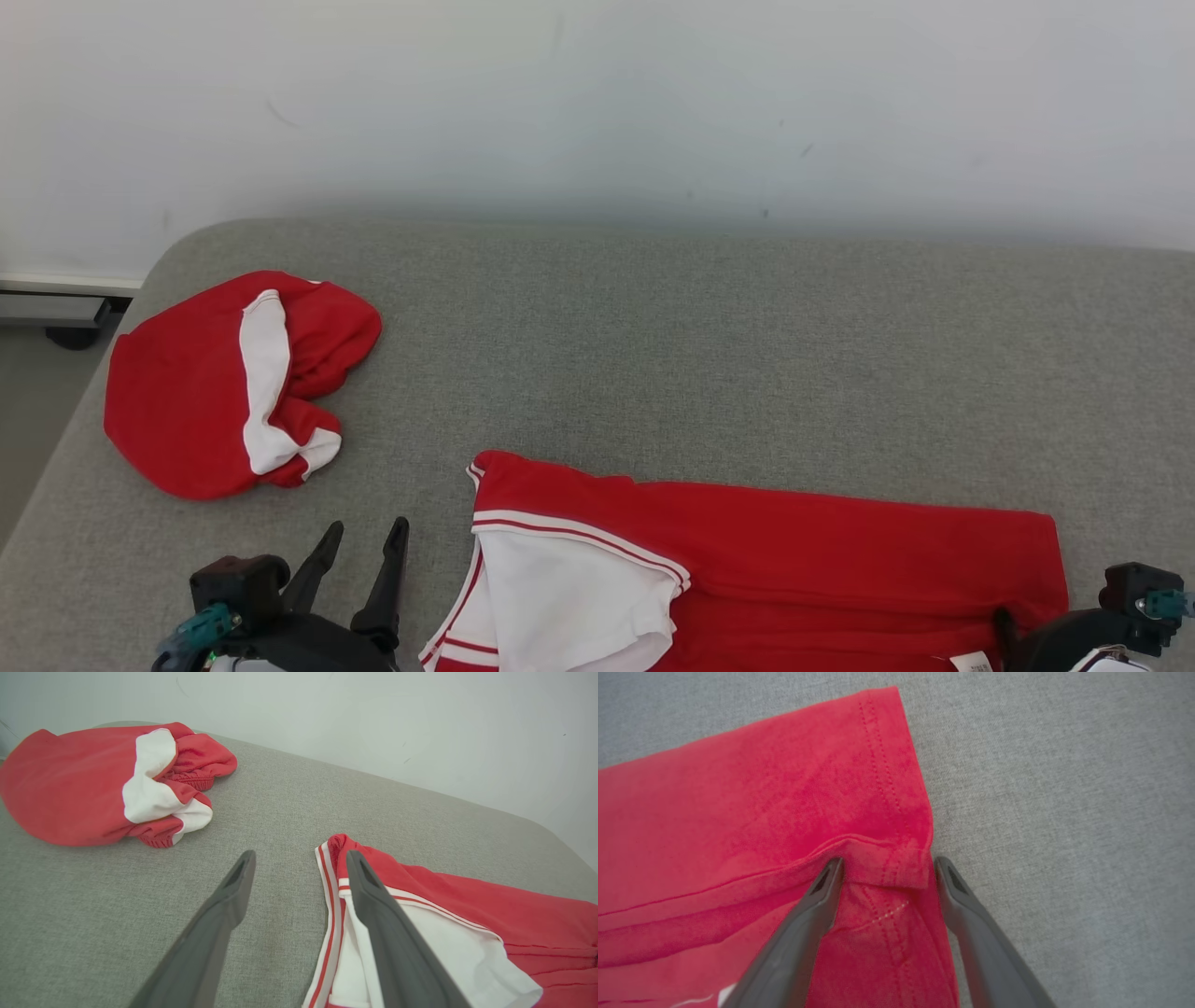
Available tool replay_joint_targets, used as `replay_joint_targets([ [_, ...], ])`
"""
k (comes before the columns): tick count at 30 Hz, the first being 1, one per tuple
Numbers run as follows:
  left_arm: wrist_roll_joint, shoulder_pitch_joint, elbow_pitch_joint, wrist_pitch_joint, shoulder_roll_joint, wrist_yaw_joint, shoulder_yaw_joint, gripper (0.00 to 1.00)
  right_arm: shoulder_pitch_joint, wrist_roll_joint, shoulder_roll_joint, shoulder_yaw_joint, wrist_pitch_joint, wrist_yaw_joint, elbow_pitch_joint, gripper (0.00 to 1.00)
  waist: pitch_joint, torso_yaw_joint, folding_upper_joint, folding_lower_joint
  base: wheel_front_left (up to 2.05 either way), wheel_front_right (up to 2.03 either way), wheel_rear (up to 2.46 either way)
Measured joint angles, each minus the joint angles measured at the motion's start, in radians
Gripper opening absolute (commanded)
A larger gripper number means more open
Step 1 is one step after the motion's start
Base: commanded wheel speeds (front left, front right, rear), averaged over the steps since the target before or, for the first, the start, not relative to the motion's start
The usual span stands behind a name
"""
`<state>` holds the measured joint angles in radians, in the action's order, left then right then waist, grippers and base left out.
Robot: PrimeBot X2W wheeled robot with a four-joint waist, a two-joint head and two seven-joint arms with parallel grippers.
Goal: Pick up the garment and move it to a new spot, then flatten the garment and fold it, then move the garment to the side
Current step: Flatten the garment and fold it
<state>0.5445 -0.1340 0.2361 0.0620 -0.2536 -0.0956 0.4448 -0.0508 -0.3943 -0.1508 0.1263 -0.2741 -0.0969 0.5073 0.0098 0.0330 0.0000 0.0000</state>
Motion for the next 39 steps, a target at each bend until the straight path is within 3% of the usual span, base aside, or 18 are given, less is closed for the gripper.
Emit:
replay_joint_targets([
  [7,0.0,0.0,0.004,0.0,0.0,0.0,0.003,1.0,-0.005,0.0,-0.004,0.003,-0.008,0.0,0.023,1.0,0.002,0.007,0.0,0.0,0.0,0.0,0.0],
  [8,0.0,0.0,0.004,0.0,0.0,0.0,0.003,1.0,-0.006,0.001,-0.005,0.002,-0.012,0.0,0.031,0.89,0.002,0.007,0.0,0.0,0.0,0.0,0.0],
  [9,0.0,0.0,0.005,0.0,0.0,0.0,0.004,1.0,-0.007,0.001,-0.006,0.003,-0.013,0.0,0.036,0.47,0.002,0.008,0.0,0.0,0.0,0.0,0.0],
  [12,0.0,0.0,0.008,0.0,0.0,0.0,0.006,1.0,-0.017,0.002,-0.009,0.004,-0.018,-0.001,0.046,0.0,0.0,0.008,0.0,0.0,0.0,0.0,0.0],
  [22,0.0,0.0,0.011,0.0,0.0,0.008,0.007,1.0,-0.021,0.009,-0.015,0.028,-0.016,-0.001,0.048,0.0,-0.01,0.002,0.0,0.0,0.0,0.0,0.0],
  [31,0.0,0.0,0.01,0.0,-0.001,0.008,0.009,1.0,-0.02,0.023,-0.132,0.149,0.02,-0.023,0.035,0.0,-0.009,-0.001,0.0,0.0,0.0,0.0,0.0],
  [35,0.0,0.002,0.011,0.002,-0.002,0.008,0.006,1.0,-0.021,0.029,-0.124,0.138,0.018,-0.026,0.01,0.0,-0.009,-0.003,0.0,0.0,0.0,0.0,0.0],
  [39,0.0,0.002,0.011,0.002,-0.002,0.007,0.004,1.0,-0.021,0.039,-0.063,0.067,0.0,-0.025,-0.038,0.0,-0.012,-0.011,0.0,0.0,0.0,0.0,0.0],
])
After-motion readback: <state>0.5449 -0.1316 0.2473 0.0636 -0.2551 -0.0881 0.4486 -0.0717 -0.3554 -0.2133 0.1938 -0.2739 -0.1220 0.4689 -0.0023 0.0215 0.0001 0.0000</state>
